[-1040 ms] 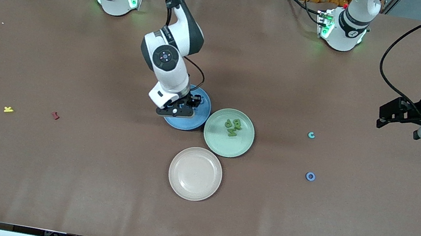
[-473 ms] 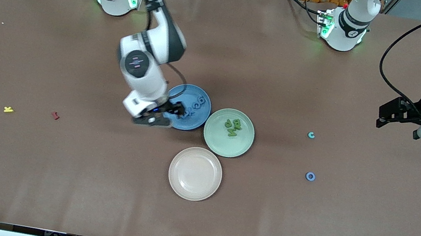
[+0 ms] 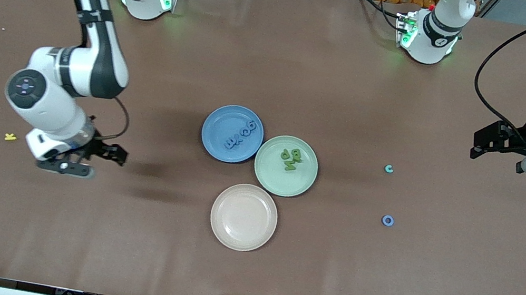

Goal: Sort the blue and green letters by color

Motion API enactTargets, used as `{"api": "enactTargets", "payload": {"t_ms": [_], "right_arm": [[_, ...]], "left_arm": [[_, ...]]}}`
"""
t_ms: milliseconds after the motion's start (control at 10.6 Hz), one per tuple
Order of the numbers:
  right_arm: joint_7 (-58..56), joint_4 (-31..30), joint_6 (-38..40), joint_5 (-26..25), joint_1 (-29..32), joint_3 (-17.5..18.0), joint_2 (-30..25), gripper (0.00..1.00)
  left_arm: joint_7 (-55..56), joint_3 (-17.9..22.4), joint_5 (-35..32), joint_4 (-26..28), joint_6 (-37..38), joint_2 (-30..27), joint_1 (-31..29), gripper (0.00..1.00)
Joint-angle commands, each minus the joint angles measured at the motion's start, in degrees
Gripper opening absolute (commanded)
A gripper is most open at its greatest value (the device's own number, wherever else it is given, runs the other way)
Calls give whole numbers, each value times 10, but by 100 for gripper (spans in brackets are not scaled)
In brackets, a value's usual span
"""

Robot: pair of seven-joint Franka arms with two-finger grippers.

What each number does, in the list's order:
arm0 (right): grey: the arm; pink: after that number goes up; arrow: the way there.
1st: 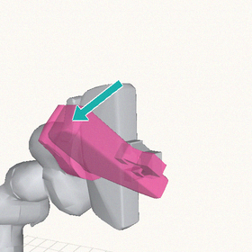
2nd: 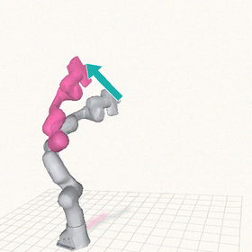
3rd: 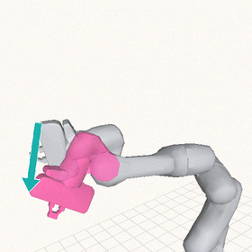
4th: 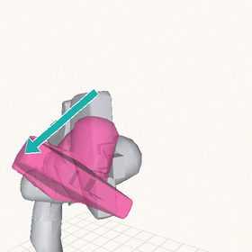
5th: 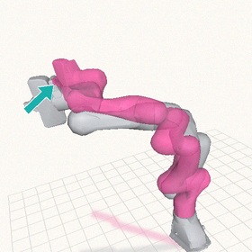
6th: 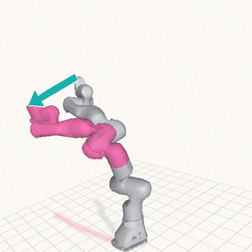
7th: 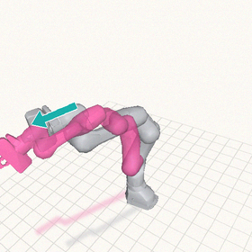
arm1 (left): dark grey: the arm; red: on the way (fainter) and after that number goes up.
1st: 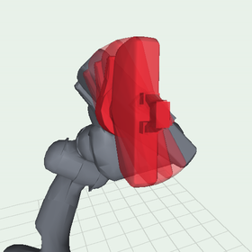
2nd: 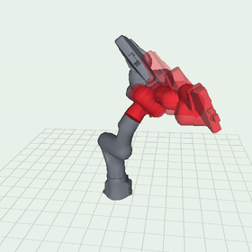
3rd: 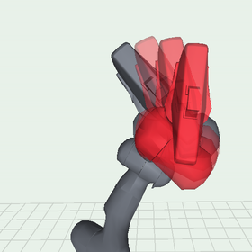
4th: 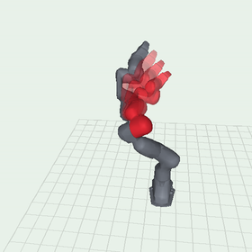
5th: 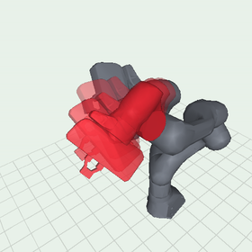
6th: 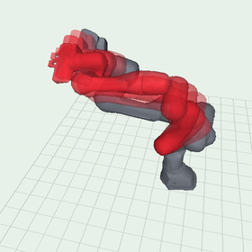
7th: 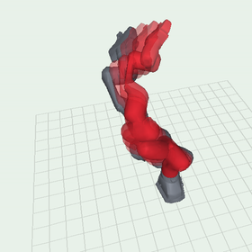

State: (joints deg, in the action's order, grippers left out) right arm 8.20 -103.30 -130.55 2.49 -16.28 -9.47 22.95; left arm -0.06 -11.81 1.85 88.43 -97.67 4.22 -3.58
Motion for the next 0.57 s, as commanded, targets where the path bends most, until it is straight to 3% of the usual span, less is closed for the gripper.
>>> {"api": "enactTargets", "payload": {"t_ms": [0, 189, 473], "right_arm": [[-3, 66, 110, -43, 54, 11, -30, 100], [-15, 127, 206, -43, 92, 18, -54, 100], [-78, 141, 266, -45, 135, 36, -120, 100]], "left_arm": [[-11, 1, 17, 2, 13, -11, -4, 100], [-10, -1, 16, 2, 15, -16, -5, 100], [-10, 1, 17, 2, 21, -22, -5, 100]]}}
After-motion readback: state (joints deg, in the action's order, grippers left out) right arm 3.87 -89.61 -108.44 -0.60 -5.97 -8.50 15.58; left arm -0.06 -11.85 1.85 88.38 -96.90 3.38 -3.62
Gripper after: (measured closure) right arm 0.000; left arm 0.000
